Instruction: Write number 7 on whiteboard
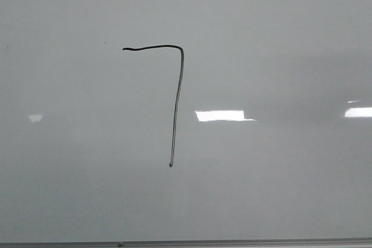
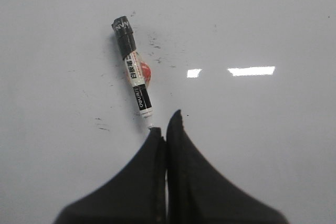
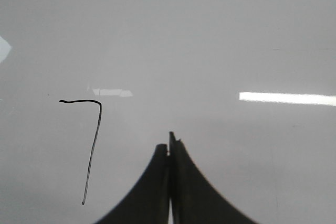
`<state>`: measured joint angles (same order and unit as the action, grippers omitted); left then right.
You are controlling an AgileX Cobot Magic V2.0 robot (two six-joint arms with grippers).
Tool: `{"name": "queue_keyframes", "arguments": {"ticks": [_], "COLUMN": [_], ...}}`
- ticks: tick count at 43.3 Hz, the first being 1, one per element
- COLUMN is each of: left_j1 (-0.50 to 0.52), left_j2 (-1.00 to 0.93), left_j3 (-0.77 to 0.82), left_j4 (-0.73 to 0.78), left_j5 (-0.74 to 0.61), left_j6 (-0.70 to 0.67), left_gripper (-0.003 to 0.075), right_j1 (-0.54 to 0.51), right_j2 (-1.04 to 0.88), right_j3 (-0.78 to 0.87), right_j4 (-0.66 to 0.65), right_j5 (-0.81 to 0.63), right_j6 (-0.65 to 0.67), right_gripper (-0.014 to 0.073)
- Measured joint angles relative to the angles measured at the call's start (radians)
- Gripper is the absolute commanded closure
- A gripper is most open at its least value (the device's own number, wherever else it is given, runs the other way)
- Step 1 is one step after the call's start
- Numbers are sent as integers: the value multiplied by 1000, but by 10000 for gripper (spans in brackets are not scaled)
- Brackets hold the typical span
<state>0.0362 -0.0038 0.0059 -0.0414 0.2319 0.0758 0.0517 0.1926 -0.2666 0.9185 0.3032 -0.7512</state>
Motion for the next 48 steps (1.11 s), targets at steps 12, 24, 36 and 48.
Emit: {"name": "queue_keyframes", "arguments": {"ticks": [12,24,36,48], "left_j1": [0,0,0,0], "left_j2": [0,0,0,0], "left_j3": [0,0,0,0], "left_j4": [0,0,0,0], "left_j5": [0,0,0,0], "left_j6": [0,0,0,0], "left_gripper": [741,741,741,741], "right_j1": [0,0,0,0], "right_j2": [0,0,-18,-123], "right_j3": [0,0,38,145], "right_j4": [0,0,-41,-564], "right_j5": [0,0,-48,-113], "right_j6": [0,0,10,497], "right_gripper": [664,664,664,664]}}
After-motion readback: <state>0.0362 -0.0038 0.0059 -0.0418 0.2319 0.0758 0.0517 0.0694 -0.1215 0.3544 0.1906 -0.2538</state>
